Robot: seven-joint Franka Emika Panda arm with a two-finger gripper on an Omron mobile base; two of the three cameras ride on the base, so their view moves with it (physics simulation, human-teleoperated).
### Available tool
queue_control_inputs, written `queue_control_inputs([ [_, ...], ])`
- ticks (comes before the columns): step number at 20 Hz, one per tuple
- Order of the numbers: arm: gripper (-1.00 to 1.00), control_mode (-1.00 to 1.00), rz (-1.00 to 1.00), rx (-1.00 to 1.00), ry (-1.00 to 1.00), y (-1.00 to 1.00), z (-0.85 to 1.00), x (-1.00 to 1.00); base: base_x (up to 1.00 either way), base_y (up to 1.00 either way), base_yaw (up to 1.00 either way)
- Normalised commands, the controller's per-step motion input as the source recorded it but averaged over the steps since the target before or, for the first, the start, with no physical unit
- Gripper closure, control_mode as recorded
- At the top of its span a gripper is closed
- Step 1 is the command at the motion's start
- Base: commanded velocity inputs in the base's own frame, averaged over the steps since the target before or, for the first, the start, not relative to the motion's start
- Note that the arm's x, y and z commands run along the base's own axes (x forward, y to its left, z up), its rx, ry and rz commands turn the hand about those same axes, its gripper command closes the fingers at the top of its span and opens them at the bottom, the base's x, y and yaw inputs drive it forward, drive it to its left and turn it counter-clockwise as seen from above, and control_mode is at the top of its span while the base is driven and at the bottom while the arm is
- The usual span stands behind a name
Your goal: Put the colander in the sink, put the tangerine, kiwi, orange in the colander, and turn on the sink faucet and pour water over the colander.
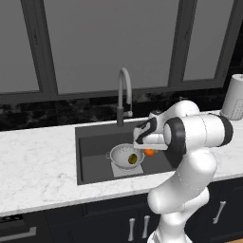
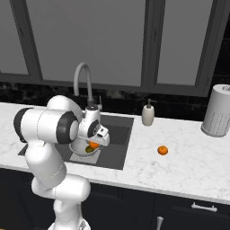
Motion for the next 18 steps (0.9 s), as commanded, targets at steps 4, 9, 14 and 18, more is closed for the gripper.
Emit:
queue_control_inputs([
  [4, 1.00, -1.00, 0.00, 0.00, 0.00, 0.33, -0.38, 0.25, 0.00, 0.00, 0.00],
  [9, 1.00, -1.00, 0.00, 0.00, 0.00, 0.20, -0.27, 0.29, 0.00, 0.00, 0.00],
  [14, 1.00, -1.00, 0.00, 0.00, 0.00, 0.05, -0.20, 0.36, 0.00, 0.00, 0.00],
  [18, 1.00, -1.00, 0.00, 0.00, 0.00, 0.18, -0.22, 0.36, 0.00, 0.00, 0.00],
])
